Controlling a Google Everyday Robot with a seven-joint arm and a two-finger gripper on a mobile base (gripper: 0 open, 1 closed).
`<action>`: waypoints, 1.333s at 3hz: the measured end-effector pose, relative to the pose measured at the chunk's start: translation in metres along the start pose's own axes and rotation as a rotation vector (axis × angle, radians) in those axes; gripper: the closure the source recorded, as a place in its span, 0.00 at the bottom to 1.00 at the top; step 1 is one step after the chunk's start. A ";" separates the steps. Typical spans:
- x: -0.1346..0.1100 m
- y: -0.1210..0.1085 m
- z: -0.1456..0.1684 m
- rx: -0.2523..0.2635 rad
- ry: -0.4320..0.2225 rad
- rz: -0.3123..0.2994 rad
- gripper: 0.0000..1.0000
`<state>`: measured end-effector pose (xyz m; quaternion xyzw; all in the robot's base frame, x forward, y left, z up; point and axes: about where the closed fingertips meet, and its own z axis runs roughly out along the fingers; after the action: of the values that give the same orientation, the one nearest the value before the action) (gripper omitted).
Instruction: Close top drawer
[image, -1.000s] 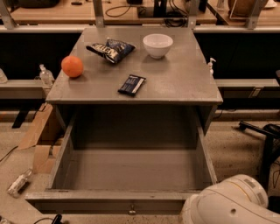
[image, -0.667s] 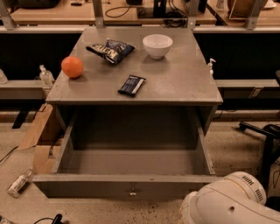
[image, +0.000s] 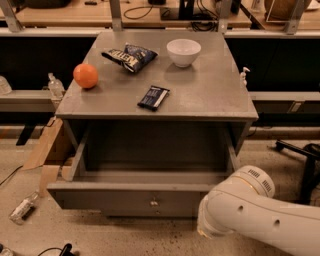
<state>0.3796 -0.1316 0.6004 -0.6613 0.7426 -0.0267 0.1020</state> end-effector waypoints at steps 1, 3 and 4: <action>-0.005 -0.032 -0.001 0.018 0.037 -0.032 1.00; -0.009 -0.075 -0.004 0.044 0.086 -0.064 1.00; -0.007 -0.122 0.008 0.033 0.115 -0.040 1.00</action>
Offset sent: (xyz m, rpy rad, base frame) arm 0.1418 -0.0010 0.0327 -0.1830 -0.0672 0.0726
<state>0.5007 -0.1388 0.6144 -0.6715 0.7334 -0.0789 0.0698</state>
